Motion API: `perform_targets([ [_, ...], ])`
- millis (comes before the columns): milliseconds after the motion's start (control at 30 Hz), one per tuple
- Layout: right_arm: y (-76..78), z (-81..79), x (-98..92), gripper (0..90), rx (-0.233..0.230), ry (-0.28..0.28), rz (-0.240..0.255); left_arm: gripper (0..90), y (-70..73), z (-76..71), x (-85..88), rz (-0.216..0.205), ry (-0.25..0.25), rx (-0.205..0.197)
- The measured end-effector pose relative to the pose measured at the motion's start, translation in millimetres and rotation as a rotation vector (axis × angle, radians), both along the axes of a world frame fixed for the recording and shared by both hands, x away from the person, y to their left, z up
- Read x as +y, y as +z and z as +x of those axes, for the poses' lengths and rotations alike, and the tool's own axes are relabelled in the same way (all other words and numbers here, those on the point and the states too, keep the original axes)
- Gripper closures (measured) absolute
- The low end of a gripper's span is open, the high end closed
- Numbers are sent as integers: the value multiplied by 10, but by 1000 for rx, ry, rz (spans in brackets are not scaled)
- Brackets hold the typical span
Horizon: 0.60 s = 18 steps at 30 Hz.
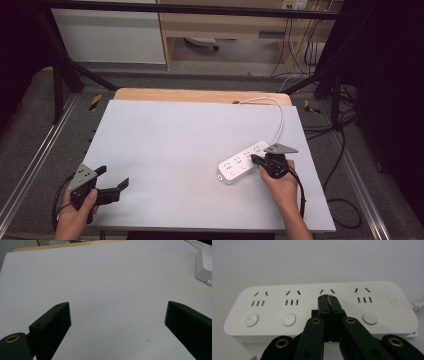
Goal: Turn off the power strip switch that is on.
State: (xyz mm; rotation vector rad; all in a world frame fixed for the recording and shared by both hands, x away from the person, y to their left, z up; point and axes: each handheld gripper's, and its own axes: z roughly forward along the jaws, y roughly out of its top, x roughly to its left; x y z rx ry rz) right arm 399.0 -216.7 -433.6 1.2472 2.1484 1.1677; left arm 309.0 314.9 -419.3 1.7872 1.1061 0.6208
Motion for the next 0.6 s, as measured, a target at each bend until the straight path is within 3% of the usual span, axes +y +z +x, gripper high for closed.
perform_targets([
  [600, 59, -32, -23, 838, -26, 0, 39, 64, -1, -1, 0, 2, -2, 1],
])
